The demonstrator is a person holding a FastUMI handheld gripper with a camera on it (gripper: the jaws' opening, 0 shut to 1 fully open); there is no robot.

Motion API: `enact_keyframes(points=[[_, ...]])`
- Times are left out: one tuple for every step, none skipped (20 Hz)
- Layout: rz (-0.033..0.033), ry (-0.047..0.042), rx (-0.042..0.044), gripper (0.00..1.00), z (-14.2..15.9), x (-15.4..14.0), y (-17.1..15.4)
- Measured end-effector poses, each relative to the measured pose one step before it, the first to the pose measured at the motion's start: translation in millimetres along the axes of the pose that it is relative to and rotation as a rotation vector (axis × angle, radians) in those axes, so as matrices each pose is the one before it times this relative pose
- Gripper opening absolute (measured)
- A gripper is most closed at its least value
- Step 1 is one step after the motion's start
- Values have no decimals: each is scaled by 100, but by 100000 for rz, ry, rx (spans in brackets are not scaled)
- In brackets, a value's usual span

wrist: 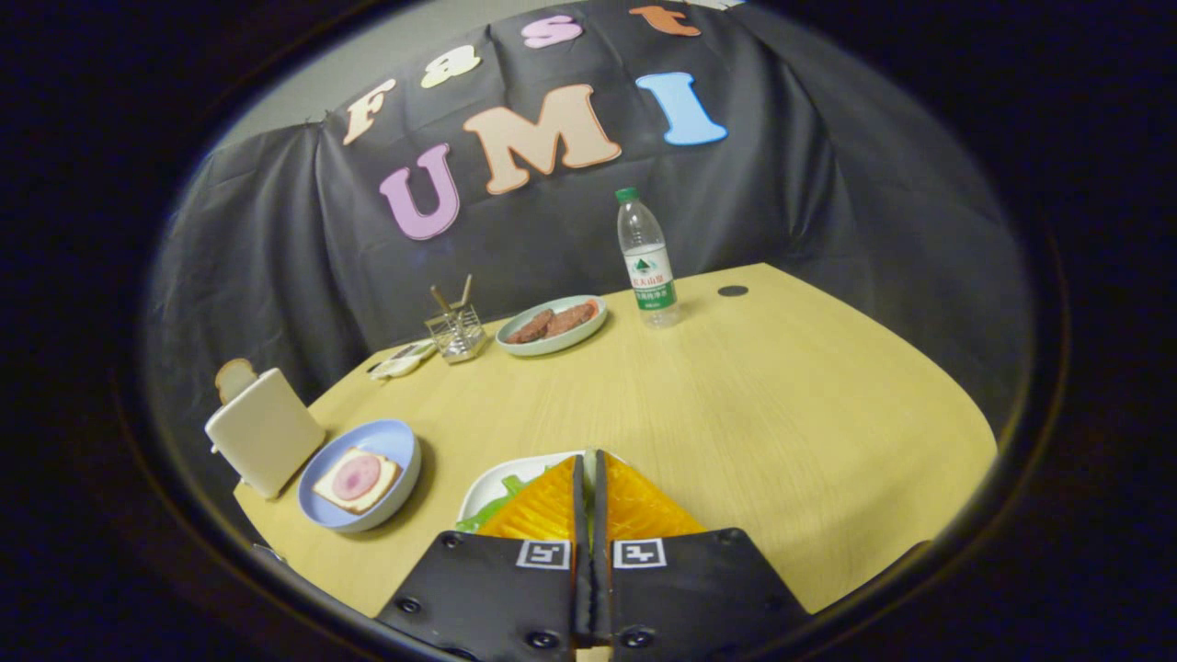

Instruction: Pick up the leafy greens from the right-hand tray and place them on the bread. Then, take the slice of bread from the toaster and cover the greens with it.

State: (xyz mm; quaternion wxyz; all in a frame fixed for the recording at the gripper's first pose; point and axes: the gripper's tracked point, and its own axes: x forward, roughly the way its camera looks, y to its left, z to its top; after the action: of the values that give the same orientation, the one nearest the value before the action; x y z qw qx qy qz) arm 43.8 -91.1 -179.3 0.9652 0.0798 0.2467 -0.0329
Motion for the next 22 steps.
enact_keyframes(points=[[430, -1273, 216, 3, 395, -171, 281], [877, -1618, 574, 3, 436, -304, 407], [1486, -1825, 944, 3, 547, -344, 645], [1958, -2384, 1058, 3, 641, -584, 845], [1860, -2705, 821, 3, 729, -250, 825], [1716, -2672, 741, 3, 613, -128, 717], [1839, -2026, 562, 3, 548, -50, 759], [1902, -1855, 1080, 3, 292, -117, 885], [2261, -1360, 1482, 3, 311, -48, 1013], [2541, -1013, 1671, 3, 145, -110, 1128], [2572, -877, 1475, 3, 186, 19, 1131], [2171, -840, 1048, 3, 71, 70, 1024], [1800, -621, 721, 3, 120, 110, 918], [2022, -81, 748, 3, -180, 17, 1003], [2143, 924, 798, 3, -413, 147, 1102], [2401, 527, 1036, 3, -265, 51, 1138], [2056, -221, 974, 3, -24, 47, 1025], [1476, -468, 521, 3, 79, 156, 937], [1313, -493, 361, 3, 139, 237, 922], [1436, 173, 207, 3, -145, 237, 930], [1298, 335, 824, 3, -75, 323, 800], [1271, 363, 1152, 3, -49, 239, 814]])
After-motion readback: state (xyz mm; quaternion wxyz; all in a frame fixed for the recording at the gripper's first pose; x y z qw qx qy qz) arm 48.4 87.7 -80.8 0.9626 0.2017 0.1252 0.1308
